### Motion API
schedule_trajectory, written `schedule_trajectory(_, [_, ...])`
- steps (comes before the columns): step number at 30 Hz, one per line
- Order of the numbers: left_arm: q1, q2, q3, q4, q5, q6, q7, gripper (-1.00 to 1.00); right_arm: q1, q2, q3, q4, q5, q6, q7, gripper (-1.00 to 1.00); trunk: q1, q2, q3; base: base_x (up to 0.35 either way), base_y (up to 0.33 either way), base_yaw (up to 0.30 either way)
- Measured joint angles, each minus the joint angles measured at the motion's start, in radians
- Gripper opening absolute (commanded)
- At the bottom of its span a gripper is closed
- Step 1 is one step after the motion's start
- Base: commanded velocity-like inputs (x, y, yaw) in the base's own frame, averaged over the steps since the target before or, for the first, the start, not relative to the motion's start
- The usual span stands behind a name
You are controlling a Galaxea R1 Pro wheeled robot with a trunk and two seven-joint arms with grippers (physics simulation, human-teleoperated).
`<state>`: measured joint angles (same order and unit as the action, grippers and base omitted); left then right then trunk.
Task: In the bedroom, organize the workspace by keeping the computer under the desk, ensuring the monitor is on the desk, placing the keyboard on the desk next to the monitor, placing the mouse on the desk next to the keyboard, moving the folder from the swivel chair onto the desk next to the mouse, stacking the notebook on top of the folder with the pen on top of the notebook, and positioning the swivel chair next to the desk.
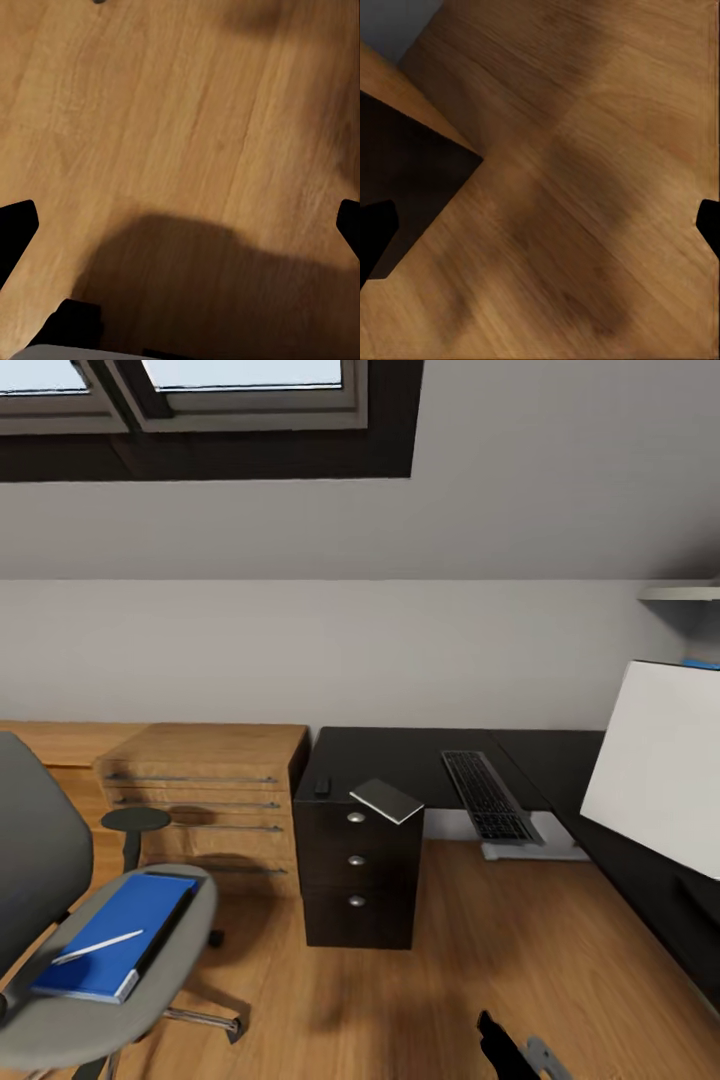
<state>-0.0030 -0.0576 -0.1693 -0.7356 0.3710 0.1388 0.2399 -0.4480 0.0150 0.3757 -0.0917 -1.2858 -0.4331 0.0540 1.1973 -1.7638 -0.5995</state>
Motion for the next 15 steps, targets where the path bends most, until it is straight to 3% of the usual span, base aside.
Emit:
schedule_trajectory(6, [0.000, 0.000, 0.000, 0.001, 0.000, 0.000, 0.000, 1.00, 0.000, 0.001, 0.000, 0.005, 0.057, 0.000, 0.000, 1.00, 0.000, 0.000, 0.000, -0.008, 0.000, -0.266])
schedule_trajectory(13, [0.000, 0.000, 0.000, 0.006, 0.000, -0.001, 0.000, 1.00, 0.000, 0.013, 0.000, 0.023, 0.164, -0.002, -0.001, 1.00, 0.000, 0.000, 0.000, -0.001, 0.000, -0.266])
schedule_trajectory(15, [0.000, 0.000, 0.000, 0.006, 0.000, -0.001, 0.000, 1.00, 0.000, 0.015, 0.000, 0.024, 0.177, -0.002, -0.001, 1.00, 0.000, 0.000, 0.000, 0.000, 0.000, -0.266])
